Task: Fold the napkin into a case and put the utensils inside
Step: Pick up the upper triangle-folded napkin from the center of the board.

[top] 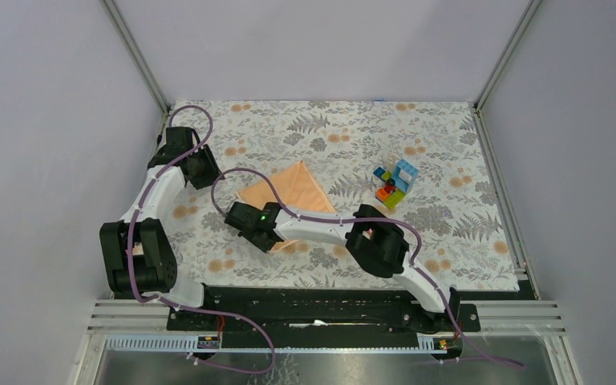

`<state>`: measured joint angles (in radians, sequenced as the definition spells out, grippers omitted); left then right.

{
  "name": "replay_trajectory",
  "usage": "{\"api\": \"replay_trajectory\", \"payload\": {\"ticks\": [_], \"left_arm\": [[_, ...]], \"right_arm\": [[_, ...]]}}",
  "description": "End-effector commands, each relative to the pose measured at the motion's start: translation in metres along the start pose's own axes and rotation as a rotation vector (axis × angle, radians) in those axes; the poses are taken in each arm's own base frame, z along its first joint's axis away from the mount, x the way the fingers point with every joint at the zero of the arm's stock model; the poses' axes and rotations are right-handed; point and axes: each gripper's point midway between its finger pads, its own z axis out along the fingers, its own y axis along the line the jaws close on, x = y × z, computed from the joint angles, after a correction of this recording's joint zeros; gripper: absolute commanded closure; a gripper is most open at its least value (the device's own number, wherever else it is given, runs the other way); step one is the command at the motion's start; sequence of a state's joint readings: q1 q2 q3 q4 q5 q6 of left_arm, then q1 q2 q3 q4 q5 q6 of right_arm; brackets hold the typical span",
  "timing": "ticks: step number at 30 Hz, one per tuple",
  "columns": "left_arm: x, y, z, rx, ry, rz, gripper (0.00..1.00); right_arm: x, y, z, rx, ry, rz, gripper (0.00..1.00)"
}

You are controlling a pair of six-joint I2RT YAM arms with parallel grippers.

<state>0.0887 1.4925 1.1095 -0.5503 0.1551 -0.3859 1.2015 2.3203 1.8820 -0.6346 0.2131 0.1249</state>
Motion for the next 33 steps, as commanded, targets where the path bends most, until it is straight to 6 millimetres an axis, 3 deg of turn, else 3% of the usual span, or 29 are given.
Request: {"api": "replay_trajectory", "payload": {"ticks": [1,6,9,15,21,29,33], "left_arm": [[-0.007,-0.006,0.000,0.041,-0.030,-0.006,0.55],[0.005,-0.019,0.005,0.132,0.023,-0.066,0.40],[0.017,-0.028,-0.003,0.256,0.057,-0.174,0.29],[0.040,-0.028,-0.016,0.430,0.002,-0.430,0.16],[0.062,-0.039,-0.003,0.567,0.031,-0.555,0.09],[0.074,-0.031,0.027,0.501,0.030,-0.632,0.13],[0.079,-0.032,0.044,0.495,0.084,-0.670,0.20]], "right_arm": [[0.014,-0.028,0.007,0.116,0.028,-0.028,0.97],[-0.021,-0.011,-0.024,-0.039,-0.116,0.023,1.00],[-0.033,-0.013,-0.040,-0.076,-0.179,0.066,1.00],[-0.041,-0.024,-0.071,-0.208,-0.269,0.178,1.00],[-0.045,-0.025,-0.086,-0.276,-0.299,0.207,1.00],[-0.041,-0.026,-0.090,-0.303,-0.313,0.219,1.00],[-0.041,-0.028,-0.092,-0.299,-0.321,0.219,1.00]]}}
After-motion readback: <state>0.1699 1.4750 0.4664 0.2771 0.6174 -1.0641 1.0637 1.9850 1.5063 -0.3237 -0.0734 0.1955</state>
